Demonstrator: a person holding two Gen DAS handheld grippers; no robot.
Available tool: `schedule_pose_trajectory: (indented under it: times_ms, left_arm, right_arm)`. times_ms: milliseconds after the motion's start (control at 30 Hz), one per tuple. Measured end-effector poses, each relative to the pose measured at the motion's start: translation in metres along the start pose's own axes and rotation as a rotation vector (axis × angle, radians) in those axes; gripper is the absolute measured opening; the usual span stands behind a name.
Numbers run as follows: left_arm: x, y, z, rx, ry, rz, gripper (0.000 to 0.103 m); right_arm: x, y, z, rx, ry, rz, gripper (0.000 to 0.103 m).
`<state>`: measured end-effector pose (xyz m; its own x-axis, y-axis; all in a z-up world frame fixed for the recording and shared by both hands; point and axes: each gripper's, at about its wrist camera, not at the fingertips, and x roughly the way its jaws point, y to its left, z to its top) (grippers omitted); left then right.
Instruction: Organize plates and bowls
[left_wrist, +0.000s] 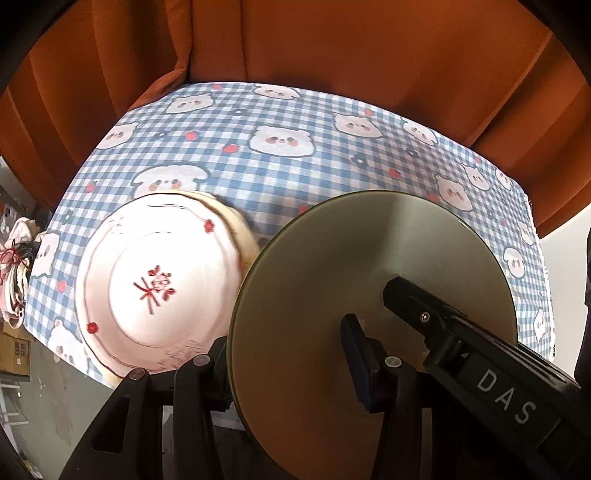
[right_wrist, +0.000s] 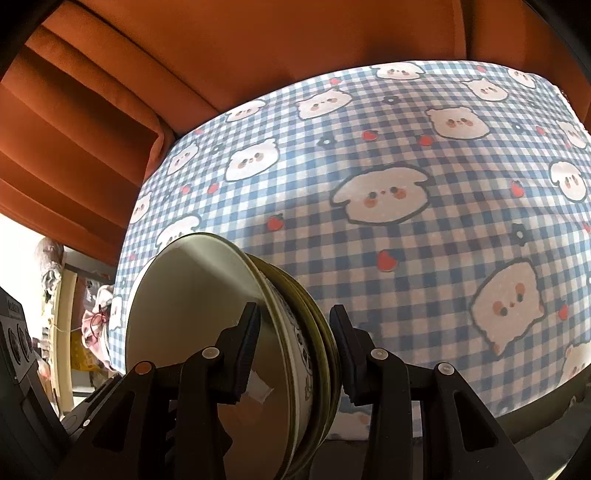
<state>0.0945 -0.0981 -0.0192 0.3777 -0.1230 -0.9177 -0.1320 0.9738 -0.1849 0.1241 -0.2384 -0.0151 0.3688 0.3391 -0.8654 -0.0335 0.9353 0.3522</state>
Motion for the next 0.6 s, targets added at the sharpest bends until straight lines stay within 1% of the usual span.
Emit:
schedule_pose_trajectory:
  times_ms: [600]
  left_arm:
    - [-0.008, 0.092, 0.018, 0.012, 0.008, -0.02, 0.047]
  right_arm:
    - [0.034, 0.091, -0.009, 0.004, -0.004, -0.032, 0.042]
